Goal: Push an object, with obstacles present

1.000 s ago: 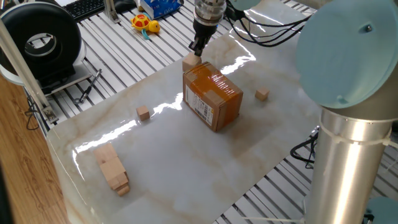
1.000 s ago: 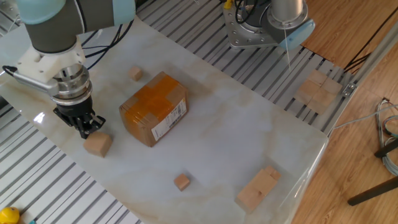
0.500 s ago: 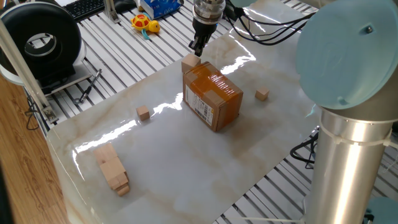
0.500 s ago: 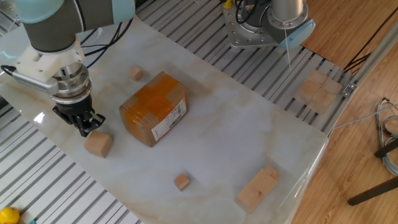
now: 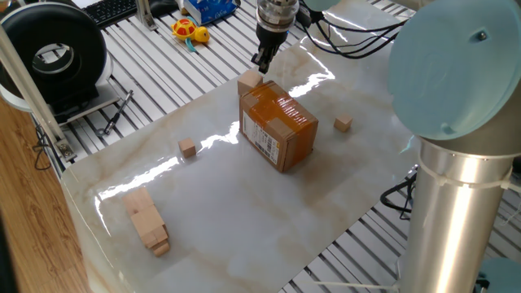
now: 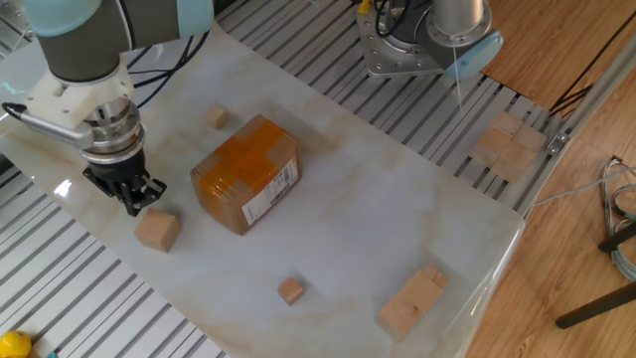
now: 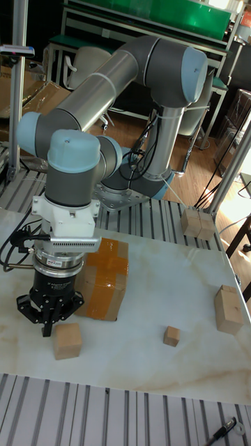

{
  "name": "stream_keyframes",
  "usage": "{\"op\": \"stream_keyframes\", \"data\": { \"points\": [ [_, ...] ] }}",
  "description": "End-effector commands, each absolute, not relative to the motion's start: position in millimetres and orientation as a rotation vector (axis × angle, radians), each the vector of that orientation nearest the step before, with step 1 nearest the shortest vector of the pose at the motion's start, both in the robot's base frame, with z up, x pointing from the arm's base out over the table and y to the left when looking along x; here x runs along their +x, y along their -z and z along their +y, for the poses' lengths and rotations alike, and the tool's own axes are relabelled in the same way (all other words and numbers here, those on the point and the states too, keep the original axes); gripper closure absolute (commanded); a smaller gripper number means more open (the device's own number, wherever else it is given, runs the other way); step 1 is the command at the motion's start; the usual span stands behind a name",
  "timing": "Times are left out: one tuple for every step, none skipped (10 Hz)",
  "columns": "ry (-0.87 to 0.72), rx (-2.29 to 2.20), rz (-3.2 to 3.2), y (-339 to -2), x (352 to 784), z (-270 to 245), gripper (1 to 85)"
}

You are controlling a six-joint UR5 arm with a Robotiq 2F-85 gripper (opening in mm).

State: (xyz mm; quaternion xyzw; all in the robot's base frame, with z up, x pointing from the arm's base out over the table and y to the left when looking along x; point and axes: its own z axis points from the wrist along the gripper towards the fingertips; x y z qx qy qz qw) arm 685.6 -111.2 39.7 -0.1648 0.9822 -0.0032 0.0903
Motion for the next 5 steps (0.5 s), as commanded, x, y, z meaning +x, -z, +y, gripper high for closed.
{"op": "stream_keyframes", "data": {
  "points": [
    [-0.023, -0.470, 2.921, -35, 678, -105, 84.3],
    [-0.023, -0.459, 2.925, -35, 676, -100, 84.3],
    [-0.024, -0.443, 2.927, -35, 674, -93, 84.3],
    [-0.023, -0.432, 2.929, -34, 672, -87, 84.3],
    [-0.026, -0.423, 2.929, -33, 671, -80, 84.3]
  ]
}}
